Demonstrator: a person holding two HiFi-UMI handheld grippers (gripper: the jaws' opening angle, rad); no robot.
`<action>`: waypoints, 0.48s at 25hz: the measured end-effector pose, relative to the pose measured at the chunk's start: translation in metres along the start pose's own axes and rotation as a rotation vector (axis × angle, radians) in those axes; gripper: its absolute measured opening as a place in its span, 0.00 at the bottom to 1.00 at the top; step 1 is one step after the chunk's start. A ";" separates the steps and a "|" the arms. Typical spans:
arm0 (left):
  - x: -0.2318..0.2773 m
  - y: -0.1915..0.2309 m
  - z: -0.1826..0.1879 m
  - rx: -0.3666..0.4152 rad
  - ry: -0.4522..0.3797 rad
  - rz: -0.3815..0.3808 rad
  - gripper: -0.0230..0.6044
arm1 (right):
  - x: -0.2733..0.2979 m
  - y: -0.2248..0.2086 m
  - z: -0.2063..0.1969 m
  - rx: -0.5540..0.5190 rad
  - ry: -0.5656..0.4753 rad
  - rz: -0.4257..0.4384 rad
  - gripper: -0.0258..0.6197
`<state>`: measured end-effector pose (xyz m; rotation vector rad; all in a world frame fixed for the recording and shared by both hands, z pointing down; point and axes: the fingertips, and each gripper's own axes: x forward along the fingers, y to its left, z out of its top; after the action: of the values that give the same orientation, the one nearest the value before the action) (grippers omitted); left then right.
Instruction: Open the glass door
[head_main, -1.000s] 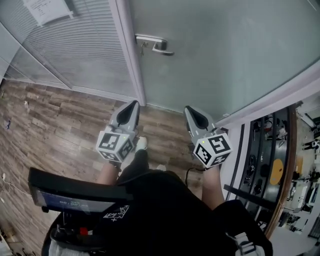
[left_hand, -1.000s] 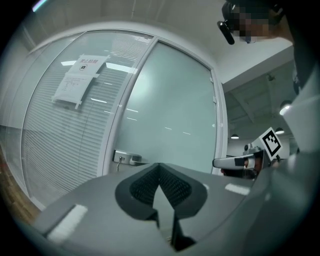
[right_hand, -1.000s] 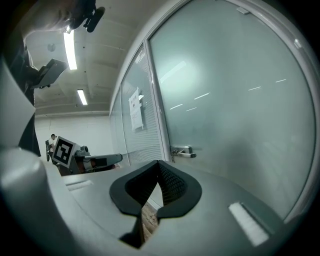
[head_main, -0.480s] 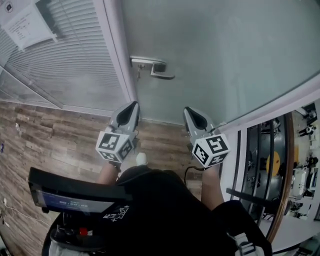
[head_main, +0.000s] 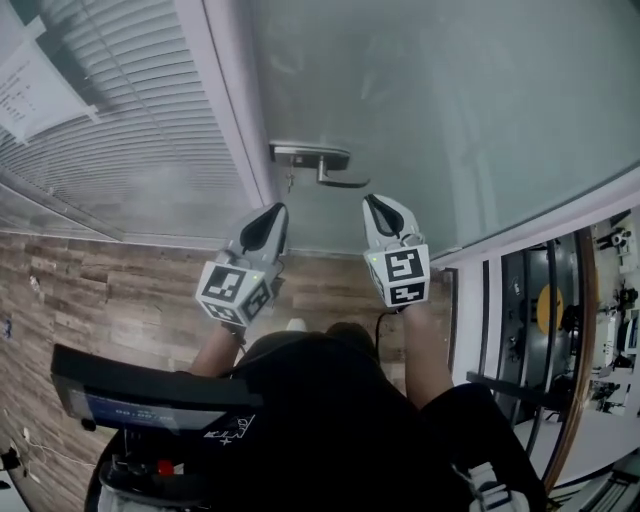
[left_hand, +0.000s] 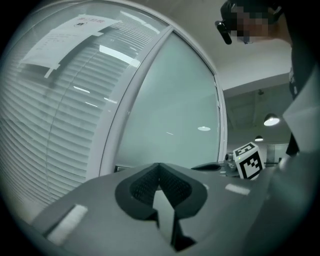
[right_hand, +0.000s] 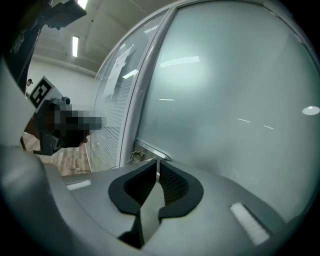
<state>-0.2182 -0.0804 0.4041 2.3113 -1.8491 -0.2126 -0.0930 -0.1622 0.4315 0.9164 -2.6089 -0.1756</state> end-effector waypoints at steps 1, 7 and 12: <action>0.004 0.002 0.001 -0.001 0.001 -0.008 0.04 | 0.008 0.001 -0.001 -0.015 0.008 -0.001 0.08; 0.024 0.002 -0.005 -0.008 0.021 -0.022 0.04 | 0.042 0.010 -0.022 -0.118 0.087 0.075 0.26; 0.033 -0.009 -0.011 -0.017 0.043 -0.013 0.04 | 0.060 0.009 -0.040 -0.429 0.187 0.049 0.32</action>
<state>-0.2003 -0.1099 0.4130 2.2987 -1.8055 -0.1784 -0.1267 -0.1923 0.4884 0.6786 -2.2895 -0.5807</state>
